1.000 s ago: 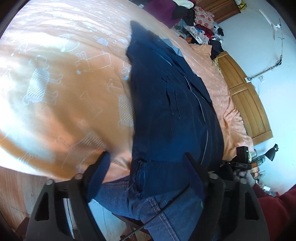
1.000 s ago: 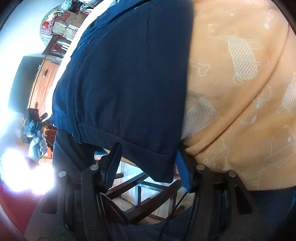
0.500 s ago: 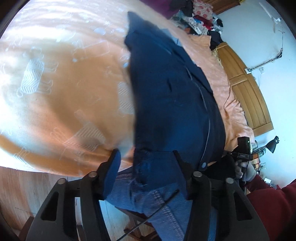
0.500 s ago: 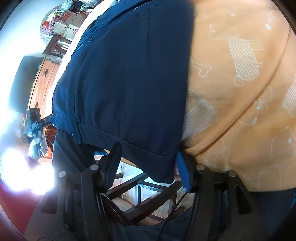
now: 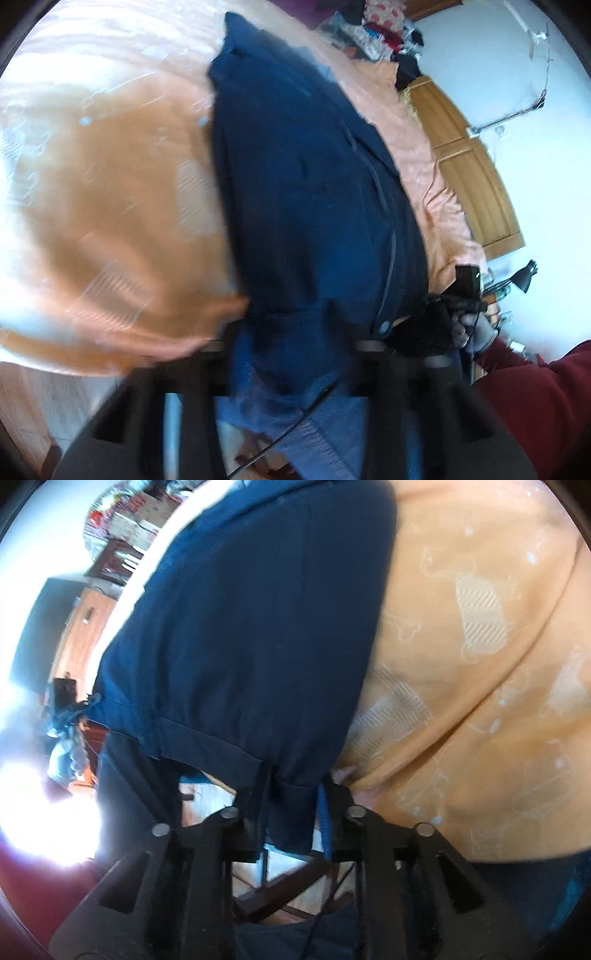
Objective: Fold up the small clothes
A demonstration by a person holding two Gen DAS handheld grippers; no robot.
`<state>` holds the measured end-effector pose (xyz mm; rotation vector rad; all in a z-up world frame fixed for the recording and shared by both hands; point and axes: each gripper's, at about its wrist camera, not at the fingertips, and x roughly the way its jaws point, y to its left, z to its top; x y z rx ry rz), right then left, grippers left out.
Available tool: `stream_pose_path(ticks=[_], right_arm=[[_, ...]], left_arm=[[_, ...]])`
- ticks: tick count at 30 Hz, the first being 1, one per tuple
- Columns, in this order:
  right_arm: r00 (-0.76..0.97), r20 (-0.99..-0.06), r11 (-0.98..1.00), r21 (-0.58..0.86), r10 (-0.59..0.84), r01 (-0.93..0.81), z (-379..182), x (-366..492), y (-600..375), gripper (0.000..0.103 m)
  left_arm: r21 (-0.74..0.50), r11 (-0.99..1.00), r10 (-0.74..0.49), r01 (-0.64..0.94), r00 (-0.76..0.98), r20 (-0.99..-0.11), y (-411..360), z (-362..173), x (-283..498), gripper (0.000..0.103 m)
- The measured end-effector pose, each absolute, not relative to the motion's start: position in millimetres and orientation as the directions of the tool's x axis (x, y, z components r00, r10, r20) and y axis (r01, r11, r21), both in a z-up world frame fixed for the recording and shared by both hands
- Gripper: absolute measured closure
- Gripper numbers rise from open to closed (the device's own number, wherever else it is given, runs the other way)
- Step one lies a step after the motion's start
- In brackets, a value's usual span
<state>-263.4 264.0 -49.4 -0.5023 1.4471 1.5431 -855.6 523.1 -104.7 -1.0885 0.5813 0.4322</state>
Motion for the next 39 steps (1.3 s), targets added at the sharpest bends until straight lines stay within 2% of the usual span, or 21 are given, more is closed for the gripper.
stream_pose_path(ticks=[1, 3, 7, 12, 17, 22, 28, 31, 33, 34, 35, 37, 39], right_arm=[[-0.489, -0.792, 0.119, 0.56, 0.365, -0.82, -42, -263, 262, 0.095], [-0.499, -0.753, 0.109, 0.592, 0.429, -0.799, -18, -261, 256, 0.096], [-0.514, -0.643, 0.089, 0.669, 0.568, -0.738, 31, -245, 251, 0.096], [-0.513, -0.523, 0.068, 0.742, 0.681, -0.667, 65, -215, 264, 0.096], [-0.491, -0.447, 0.012, 0.748, 0.748, -0.663, 100, -188, 318, 0.096], [-0.49, -0.434, -0.004, 0.745, 0.756, -0.667, 110, -157, 408, 0.096], [-0.492, -0.503, 0.059, 0.739, 0.71, -0.671, 70, -113, 531, 0.095], [-0.489, -0.567, 0.113, 0.722, 0.663, -0.683, 30, -95, 580, 0.085], [-0.444, -0.646, 0.183, 0.671, 0.621, -0.719, -4, -86, 605, 0.066], [-0.431, -0.661, 0.206, 0.662, 0.614, -0.721, -14, -80, 612, 0.049], [-0.424, -0.671, 0.231, 0.66, 0.609, -0.715, -26, -76, 617, 0.043], [-0.422, -0.677, 0.259, 0.666, 0.603, -0.699, -43, -71, 623, 0.039], [-0.424, -0.681, 0.254, 0.662, 0.596, -0.705, -52, -74, 625, 0.034]], left_arm=[[-0.708, 0.402, 0.057, -0.58, 0.788, -0.613, 522, -102, -855, 0.09], [-0.729, 0.403, 0.091, -0.553, 0.817, -0.57, 519, -89, -856, 0.09], [-0.785, 0.418, 0.165, -0.458, 0.888, -0.43, 518, -52, -861, 0.09], [-0.829, 0.444, 0.233, -0.341, 0.937, -0.261, 542, -11, -867, 0.09], [-0.825, 0.481, 0.274, -0.296, 0.945, -0.179, 593, 24, -848, 0.09], [-0.79, 0.515, 0.295, -0.331, 0.934, -0.199, 669, 49, -807, 0.089], [-0.799, 0.452, 0.312, -0.396, 0.91, -0.274, 777, 28, -761, 0.086], [-0.807, 0.377, 0.319, -0.455, 0.882, -0.348, 830, -13, -742, 0.08], [-0.803, 0.298, 0.321, -0.516, 0.846, -0.425, 863, -51, -732, 0.071], [-0.786, 0.264, 0.317, -0.559, 0.82, -0.477, 880, -74, -727, 0.067], [-0.757, 0.206, 0.325, -0.62, 0.773, -0.544, 892, -96, -725, 0.066], [-0.769, 0.136, 0.311, -0.625, 0.764, -0.565, 904, -122, -726, 0.065], [-0.792, 0.142, 0.326, -0.594, 0.784, -0.529, 904, -123, -729, 0.056]])
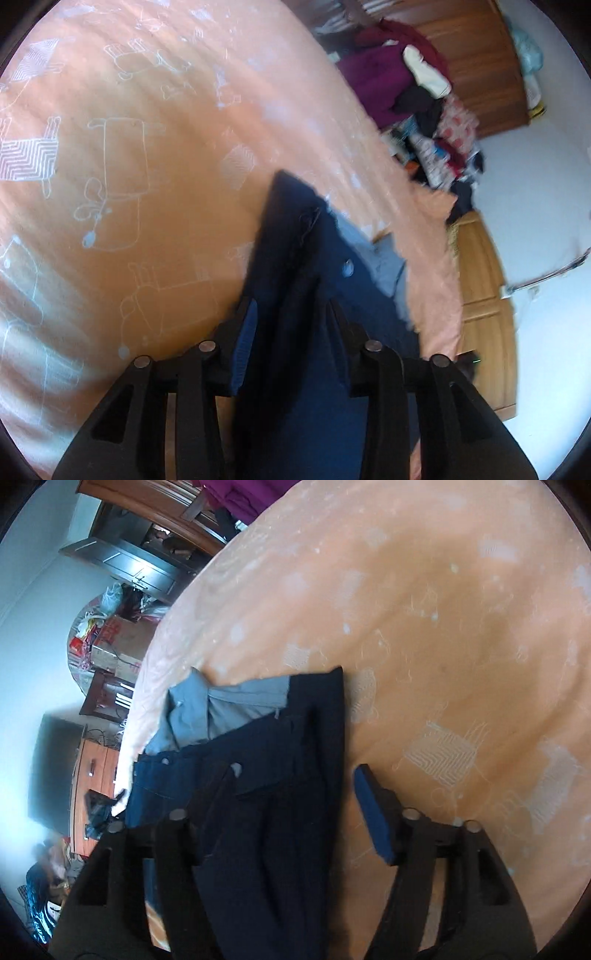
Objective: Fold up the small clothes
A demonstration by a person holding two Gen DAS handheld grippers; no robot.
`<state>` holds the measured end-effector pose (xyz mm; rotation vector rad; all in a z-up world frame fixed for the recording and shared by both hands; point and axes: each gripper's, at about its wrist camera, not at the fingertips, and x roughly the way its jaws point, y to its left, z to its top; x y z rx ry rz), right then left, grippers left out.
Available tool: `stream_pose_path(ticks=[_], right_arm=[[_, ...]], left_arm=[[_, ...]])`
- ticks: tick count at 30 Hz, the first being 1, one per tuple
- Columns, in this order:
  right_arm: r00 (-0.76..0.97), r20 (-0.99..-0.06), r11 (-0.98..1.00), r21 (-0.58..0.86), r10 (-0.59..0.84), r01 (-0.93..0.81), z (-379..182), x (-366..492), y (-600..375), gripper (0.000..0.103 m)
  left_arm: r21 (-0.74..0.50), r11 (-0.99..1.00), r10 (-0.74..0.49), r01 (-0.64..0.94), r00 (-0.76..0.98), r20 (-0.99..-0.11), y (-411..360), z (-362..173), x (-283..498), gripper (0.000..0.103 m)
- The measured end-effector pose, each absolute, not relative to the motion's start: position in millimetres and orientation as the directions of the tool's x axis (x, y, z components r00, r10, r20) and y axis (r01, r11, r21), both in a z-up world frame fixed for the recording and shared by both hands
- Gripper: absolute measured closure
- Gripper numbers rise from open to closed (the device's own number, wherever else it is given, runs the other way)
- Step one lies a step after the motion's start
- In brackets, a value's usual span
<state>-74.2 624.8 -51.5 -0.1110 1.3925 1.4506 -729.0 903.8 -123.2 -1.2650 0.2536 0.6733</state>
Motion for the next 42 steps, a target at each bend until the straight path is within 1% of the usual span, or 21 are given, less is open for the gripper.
stream_pose_path(ticks=[1, 2, 6, 10, 11, 14, 17, 19, 21, 22, 25, 28, 29, 31, 32, 34, 35, 38, 40, 41, 42], right_arm=[[-0.421, -0.684, 0.239, 0.651, 0.596, -0.72, -51, -78, 624, 0.034], [-0.412, -0.686, 0.221, 0.637, 0.599, -0.739, -50, -83, 623, 0.034], [-0.372, -0.721, 0.171, 0.558, 0.584, -0.812, -46, -99, 626, 0.038], [-0.312, -0.769, 0.19, 0.484, 0.559, -0.854, -53, -101, 631, 0.058], [-0.314, -0.769, 0.192, 0.487, 0.556, -0.852, -53, -98, 630, 0.059], [-0.319, -0.767, 0.183, 0.488, 0.557, -0.853, -53, -96, 630, 0.057], [-0.332, -0.764, 0.175, 0.497, 0.553, -0.85, -55, -97, 635, 0.046], [-0.326, -0.776, 0.167, 0.479, 0.54, -0.862, -58, -101, 643, 0.048], [-0.296, -0.782, 0.158, 0.445, 0.548, -0.882, -54, -107, 651, 0.086], [-0.295, -0.772, 0.15, 0.447, 0.563, -0.882, -50, -106, 652, 0.092], [-0.291, -0.762, 0.149, 0.449, 0.578, -0.881, -51, -104, 653, 0.094], [-0.31, -0.753, 0.168, 0.484, 0.581, -0.859, -63, -97, 652, 0.093], [-0.324, -0.748, 0.172, 0.501, 0.58, -0.848, -66, -95, 652, 0.089], [-0.315, -0.746, 0.204, 0.513, 0.587, -0.834, -65, -90, 645, 0.074], [-0.268, -0.766, 0.214, 0.464, 0.585, -0.859, -57, -93, 639, 0.065], [-0.188, -0.78, 0.215, 0.381, 0.597, -0.899, -38, -107, 623, 0.053], [-0.195, -0.764, 0.209, 0.396, 0.616, -0.894, -30, -114, 612, 0.051], [-0.224, -0.739, 0.199, 0.437, 0.636, -0.877, -25, -138, 584, 0.044], [-0.221, -0.743, 0.207, 0.436, 0.631, -0.876, -29, -150, 569, 0.042], [-0.218, -0.748, 0.22, 0.439, 0.627, -0.871, -32, -151, 561, 0.042], [-0.214, -0.752, 0.235, 0.442, 0.624, -0.866, -35, -151, 554, 0.042]], left_arm=[[-0.794, 0.161, 0.337, -0.586, 0.789, -0.514, 901, -118, -730, 0.042], [-0.788, 0.182, 0.357, -0.588, 0.786, -0.504, 898, -111, -731, 0.033], [-0.761, 0.222, 0.403, -0.609, 0.768, -0.497, 885, -90, -738, 0.032], [-0.718, 0.299, 0.378, -0.628, 0.769, -0.515, 858, -75, -727, 0.032], [-0.715, 0.317, 0.369, -0.623, 0.775, -0.512, 841, -65, -739, 0.031], [-0.697, 0.343, 0.352, -0.629, 0.774, -0.526, 814, -64, -741, 0.031], [-0.686, 0.344, 0.35, -0.641, 0.766, -0.54, 794, -65, -746, 0.031], [-0.691, 0.345, 0.349, -0.635, 0.771, -0.533, 785, -66, -749, 0.031], [-0.695, 0.344, 0.35, -0.632, 0.773, -0.53, 781, -67, -750, 0.03], [-0.694, 0.341, 0.351, -0.633, 0.771, -0.531, 778, -67, -750, 0.03], [-0.688, 0.343, 0.353, -0.639, 0.767, -0.536, 776, -69, -750, 0.03], [-0.689, 0.324, 0.356, -0.648, 0.758, -0.546, 775, -75, -754, 0.03], [-0.69, 0.316, 0.357, -0.651, 0.756, -0.549, 773, -76, -756, 0.03], [-0.699, 0.312, 0.357, -0.644, 0.761, -0.542, 761, -74, -760, 0.03], [-0.706, 0.316, 0.355, -0.633, 0.77, -0.531, 752, -71, -761, 0.03], [-0.698, 0.345, 0.341, -0.628, 0.776, -0.53, 734, -66, -759, 0.029], [-0.682, 0.34, 0.334, -0.647, 0.761, -0.556, 725, -63, -755, 0.028], [-0.693, 0.412, 0.275, -0.591, 0.806, -0.524, 712, -65, -736, 0.025], [-0.67, 0.407, 0.271, -0.621, 0.782, -0.561, 717, -77, -728, 0.025], [-0.644, 0.351, 0.285, -0.68, 0.733, -0.618, 722, -91, -732, 0.029], [-0.649, 0.302, 0.289, -0.698, 0.716, -0.636, 726, -99, -738, 0.035]])
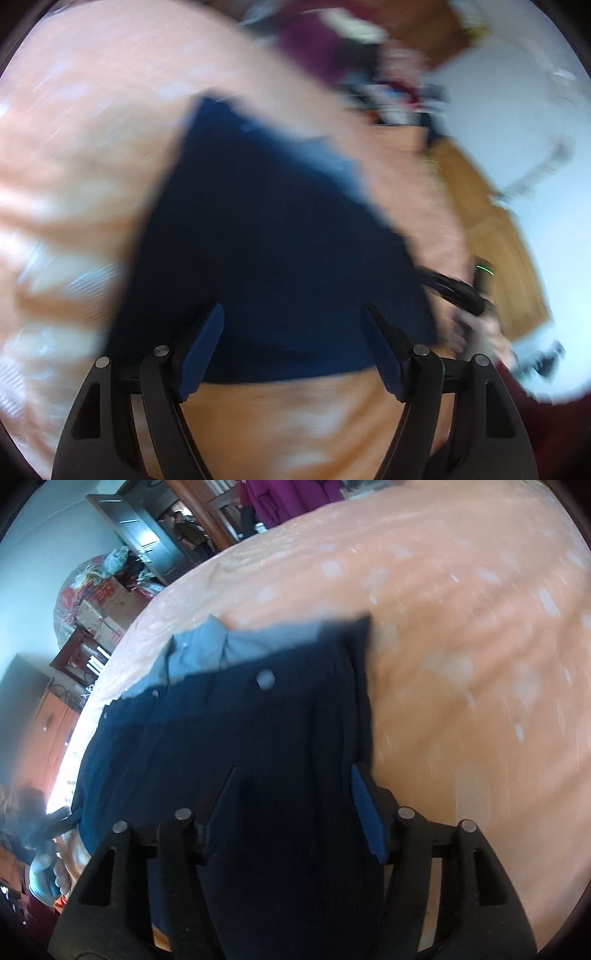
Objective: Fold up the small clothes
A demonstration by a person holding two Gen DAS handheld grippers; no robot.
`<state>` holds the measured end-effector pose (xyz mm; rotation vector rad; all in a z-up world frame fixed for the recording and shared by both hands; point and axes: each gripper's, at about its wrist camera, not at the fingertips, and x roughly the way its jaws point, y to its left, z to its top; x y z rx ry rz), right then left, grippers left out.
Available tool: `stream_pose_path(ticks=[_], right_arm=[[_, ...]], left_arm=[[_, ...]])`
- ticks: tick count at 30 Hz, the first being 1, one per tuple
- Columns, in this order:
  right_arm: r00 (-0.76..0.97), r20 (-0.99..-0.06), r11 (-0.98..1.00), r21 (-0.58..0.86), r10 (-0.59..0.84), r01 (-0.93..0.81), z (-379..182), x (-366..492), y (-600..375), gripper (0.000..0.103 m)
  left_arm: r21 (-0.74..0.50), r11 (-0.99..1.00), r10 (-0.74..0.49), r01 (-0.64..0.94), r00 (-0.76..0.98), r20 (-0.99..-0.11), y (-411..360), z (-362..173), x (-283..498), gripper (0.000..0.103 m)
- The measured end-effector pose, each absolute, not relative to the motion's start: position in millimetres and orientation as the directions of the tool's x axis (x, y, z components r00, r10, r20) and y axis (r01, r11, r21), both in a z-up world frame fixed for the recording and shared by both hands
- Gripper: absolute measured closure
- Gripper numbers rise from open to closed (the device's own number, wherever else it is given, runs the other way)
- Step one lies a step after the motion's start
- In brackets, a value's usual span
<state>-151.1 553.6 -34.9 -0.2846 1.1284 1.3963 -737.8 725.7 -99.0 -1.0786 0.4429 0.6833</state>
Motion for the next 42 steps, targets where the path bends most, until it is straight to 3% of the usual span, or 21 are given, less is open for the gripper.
stream_pose_path(ticks=[1, 3, 4, 5, 7, 10, 13, 16, 24, 29, 33, 36, 37, 38, 40, 42], right_arm=[[-0.204, -0.755, 0.259, 0.445, 0.623, -0.857, -36, -149, 542, 0.042], [-0.202, -0.758, 0.288, 0.459, 0.62, -0.84, -38, -146, 525, 0.041], [-0.203, -0.755, 0.303, 0.473, 0.623, -0.827, -38, -144, 512, 0.041], [-0.204, -0.753, 0.312, 0.481, 0.625, -0.819, -39, -145, 503, 0.038], [-0.204, -0.749, 0.333, 0.498, 0.63, -0.801, -40, -150, 489, 0.035], [-0.217, -0.738, 0.343, 0.526, 0.64, -0.778, -40, -164, 479, 0.032], [-0.204, -0.735, 0.347, 0.522, 0.647, -0.779, -36, -177, 477, 0.028], [-0.205, -0.733, 0.348, 0.526, 0.649, -0.776, -33, -182, 479, 0.027], [-0.208, -0.737, 0.346, 0.522, 0.643, -0.78, -34, -183, 479, 0.027], [-0.201, -0.749, 0.353, 0.507, 0.631, -0.786, -33, -186, 481, 0.026], [-0.197, -0.728, 0.091, 0.335, 0.657, -0.938, 22, -247, 495, 0.029], [-0.315, -0.696, -0.11, 0.323, 0.645, -0.94, 44, -305, 519, 0.033], [-0.402, -0.678, -0.216, 0.346, 0.615, -0.913, 47, -333, 532, 0.058], [-0.45, -0.68, -0.293, 0.341, 0.579, -0.893, 48, -364, 547, 0.074], [-0.51, -0.69, -0.427, 0.309, 0.514, -0.85, 51, -427, 568, 0.074], [-0.573, -0.677, -0.53, 0.307, 0.462, -0.79, 55, -484, 581, 0.065]], left_arm=[[-0.683, 0.243, 0.303, -0.689, 0.723, -0.621, 727, -105, -752, 0.048], [-0.687, 0.183, 0.362, -0.703, 0.698, -0.618, 720, -100, -777, 0.047], [-0.677, 0.166, 0.394, -0.717, 0.678, -0.621, 711, -93, -790, 0.042], [-0.682, 0.152, 0.409, -0.715, 0.674, -0.615, 705, -89, -797, 0.028], [-0.743, 0.137, 0.441, -0.655, 0.712, -0.546, 685, -80, -807, 0.016], [-0.812, 0.125, 0.424, -0.571, 0.77, -0.476, 667, -84, -796, 0.014], [-0.803, 0.055, 0.475, -0.593, 0.723, -0.502, 664, -100, -785, 0.013], [-0.801, 0.034, 0.553, -0.597, 0.679, -0.483, 668, -101, -778, 0.002], [-0.742, 0.038, 0.584, -0.67, 0.617, -0.528, 685, -98, -753, 0.003], [-0.708, -0.039, 0.57, -0.705, 0.567, -0.595, 675, -95, -754, 0.01], [-0.736, -0.039, 0.619, -0.676, 0.562, -0.549, 659, -85, -778, 0.012], [-0.718, -0.034, 0.667, -0.695, 0.519, -0.534, 646, -73, -808, 0.011], [-0.717, -0.042, 0.676, -0.696, 0.509, -0.533, 644, -71, -820, 0.011], [-0.717, -0.05, 0.682, -0.695, 0.5, -0.533, 642, -71, -828, 0.011], [-0.735, -0.055, 0.684, -0.676, 0.51, -0.521, 640, -72, -841, 0.011], [-0.745, -0.05, 0.686, -0.665, 0.519, -0.51, 637, -71, -849, 0.011]])
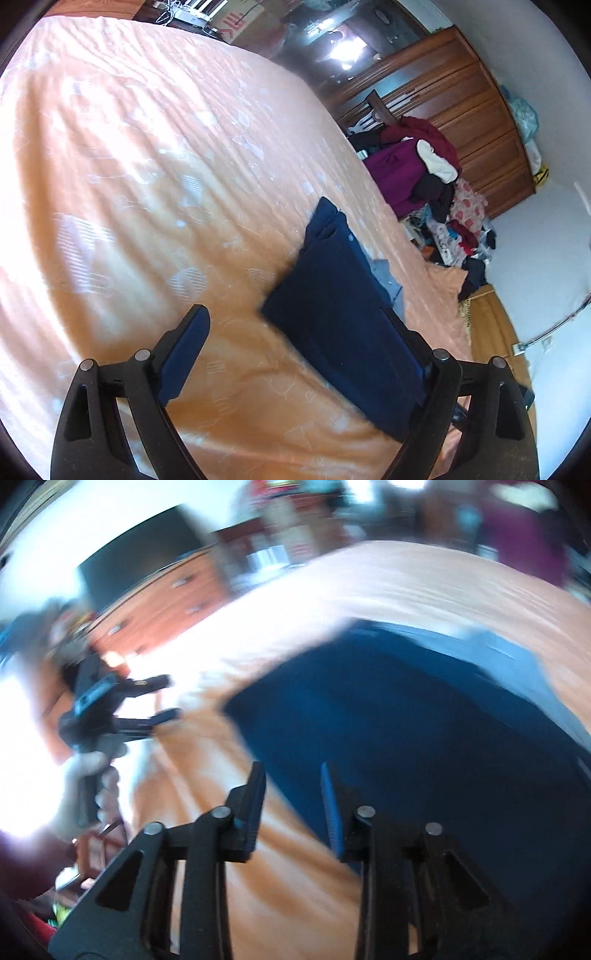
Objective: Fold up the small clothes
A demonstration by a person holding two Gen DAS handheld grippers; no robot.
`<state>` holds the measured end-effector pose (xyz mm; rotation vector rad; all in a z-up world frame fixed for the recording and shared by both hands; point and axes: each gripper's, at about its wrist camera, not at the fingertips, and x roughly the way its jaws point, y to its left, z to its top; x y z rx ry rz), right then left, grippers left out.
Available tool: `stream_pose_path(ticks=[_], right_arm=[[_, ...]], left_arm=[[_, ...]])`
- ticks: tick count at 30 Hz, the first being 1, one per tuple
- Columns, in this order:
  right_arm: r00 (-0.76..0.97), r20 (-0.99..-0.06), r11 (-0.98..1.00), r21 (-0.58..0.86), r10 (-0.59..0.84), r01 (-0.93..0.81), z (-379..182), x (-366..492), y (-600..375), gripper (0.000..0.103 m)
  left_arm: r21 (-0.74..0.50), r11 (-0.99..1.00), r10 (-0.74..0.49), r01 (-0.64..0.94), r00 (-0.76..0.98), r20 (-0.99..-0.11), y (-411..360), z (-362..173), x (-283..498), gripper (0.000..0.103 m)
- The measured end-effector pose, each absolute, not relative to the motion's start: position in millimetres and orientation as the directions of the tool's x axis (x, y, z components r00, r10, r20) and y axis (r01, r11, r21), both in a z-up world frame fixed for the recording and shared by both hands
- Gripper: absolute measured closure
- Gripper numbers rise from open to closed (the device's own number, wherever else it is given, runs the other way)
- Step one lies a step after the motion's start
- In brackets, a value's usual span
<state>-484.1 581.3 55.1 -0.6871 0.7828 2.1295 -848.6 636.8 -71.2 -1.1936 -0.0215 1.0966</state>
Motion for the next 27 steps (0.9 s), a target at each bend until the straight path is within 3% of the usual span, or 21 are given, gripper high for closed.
stream_pose_path(ticks=[1, 3, 6, 9, 10, 12, 13, 16, 24, 27], right_arm=[[-0.587, -0.677, -0.557, 0.306, 0.444, -0.773, 55, -501, 585, 0.056], [-0.598, -0.698, -0.614, 0.284, 0.394, -0.737, 48, -542, 597, 0.054], [-0.547, -0.752, -0.656, 0.208, 0.368, -0.726, 28, -595, 621, 0.043], [-0.462, -0.792, -0.672, 0.089, 0.4, -0.736, 9, -620, 634, 0.043], [-0.428, -0.806, -0.673, 0.05, 0.409, -0.738, 2, -628, 637, 0.044], [-0.357, -0.83, -0.674, -0.031, 0.429, -0.738, -9, -637, 641, 0.065], [-0.343, -0.831, -0.666, -0.043, 0.437, -0.744, -10, -633, 642, 0.101], [-0.435, -0.789, -0.64, 0.07, 0.434, -0.765, 7, -619, 643, 0.103], [-0.518, -0.724, -0.614, 0.167, 0.455, -0.772, 41, -593, 644, 0.102], [-0.567, -0.716, -0.637, 0.222, 0.407, -0.738, 34, -596, 641, 0.093]], left_arm=[[-0.749, -0.042, 0.684, -0.661, 0.527, -0.504, 634, -70, -853, 0.009], [-0.753, -0.029, 0.676, -0.658, 0.542, -0.5, 630, -71, -860, 0.007], [-0.769, -0.017, 0.667, -0.639, 0.566, -0.485, 629, -73, -868, 0.007], [-0.791, -0.01, 0.658, -0.611, 0.592, -0.466, 630, -75, -871, 0.007], [-0.792, 0.009, 0.648, -0.611, 0.607, -0.46, 631, -73, -868, 0.007], [-0.798, 0.029, 0.638, -0.602, 0.625, -0.449, 630, -72, -865, 0.006], [-0.807, 0.032, 0.632, -0.589, 0.637, -0.44, 632, -74, -863, 0.005], [-0.827, 0.049, 0.6, -0.559, 0.679, -0.423, 639, -79, -854, 0.004], [-0.889, 0.084, 0.549, -0.449, 0.766, -0.335, 681, -94, -809, 0.004], [-0.915, 0.07, 0.537, -0.397, 0.788, -0.301, 702, -104, -789, 0.003]])
